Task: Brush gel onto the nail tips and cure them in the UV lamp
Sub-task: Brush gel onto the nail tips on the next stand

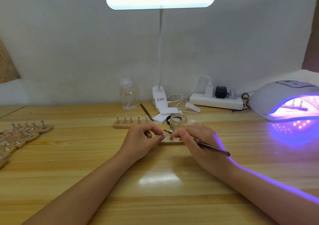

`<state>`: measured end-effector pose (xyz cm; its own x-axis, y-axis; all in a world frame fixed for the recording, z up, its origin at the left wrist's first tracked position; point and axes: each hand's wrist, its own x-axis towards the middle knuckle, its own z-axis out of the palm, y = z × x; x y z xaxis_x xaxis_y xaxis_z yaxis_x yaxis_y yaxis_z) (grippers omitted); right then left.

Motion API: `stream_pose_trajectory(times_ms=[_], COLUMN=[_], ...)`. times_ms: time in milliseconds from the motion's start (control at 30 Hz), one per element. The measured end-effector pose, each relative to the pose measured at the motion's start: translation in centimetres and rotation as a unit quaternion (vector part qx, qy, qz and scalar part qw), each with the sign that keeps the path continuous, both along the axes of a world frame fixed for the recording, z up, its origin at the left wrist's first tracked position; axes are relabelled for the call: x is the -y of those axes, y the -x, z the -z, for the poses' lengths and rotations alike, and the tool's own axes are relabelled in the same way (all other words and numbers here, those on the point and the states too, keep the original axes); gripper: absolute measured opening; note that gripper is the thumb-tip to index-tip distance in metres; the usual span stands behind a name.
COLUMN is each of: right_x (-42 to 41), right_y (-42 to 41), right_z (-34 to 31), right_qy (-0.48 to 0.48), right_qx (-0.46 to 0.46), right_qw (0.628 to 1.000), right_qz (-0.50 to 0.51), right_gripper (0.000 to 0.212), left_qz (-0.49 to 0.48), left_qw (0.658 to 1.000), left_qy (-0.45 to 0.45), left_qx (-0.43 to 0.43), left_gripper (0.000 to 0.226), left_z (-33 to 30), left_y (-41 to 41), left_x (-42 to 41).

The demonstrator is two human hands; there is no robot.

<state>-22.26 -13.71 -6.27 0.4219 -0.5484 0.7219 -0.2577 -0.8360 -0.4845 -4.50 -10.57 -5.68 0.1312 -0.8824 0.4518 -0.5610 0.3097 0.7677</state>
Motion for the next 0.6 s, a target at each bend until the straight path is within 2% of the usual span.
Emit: stream_pose_trajectory(times_ms=[600], right_x=[-0.05], right_y=[0.01], right_z=[0.0], right_qy=[-0.024], right_qx=[0.002], right_qw=[1.0], right_qz=[-0.005], right_gripper=[0.041], left_qz=[-0.001], left_qw=[1.0], left_qy=[-0.022], left_qx=[-0.007], left_gripper=[0.023], left_z=[0.17], left_y=[-0.07], left_x=[0.11])
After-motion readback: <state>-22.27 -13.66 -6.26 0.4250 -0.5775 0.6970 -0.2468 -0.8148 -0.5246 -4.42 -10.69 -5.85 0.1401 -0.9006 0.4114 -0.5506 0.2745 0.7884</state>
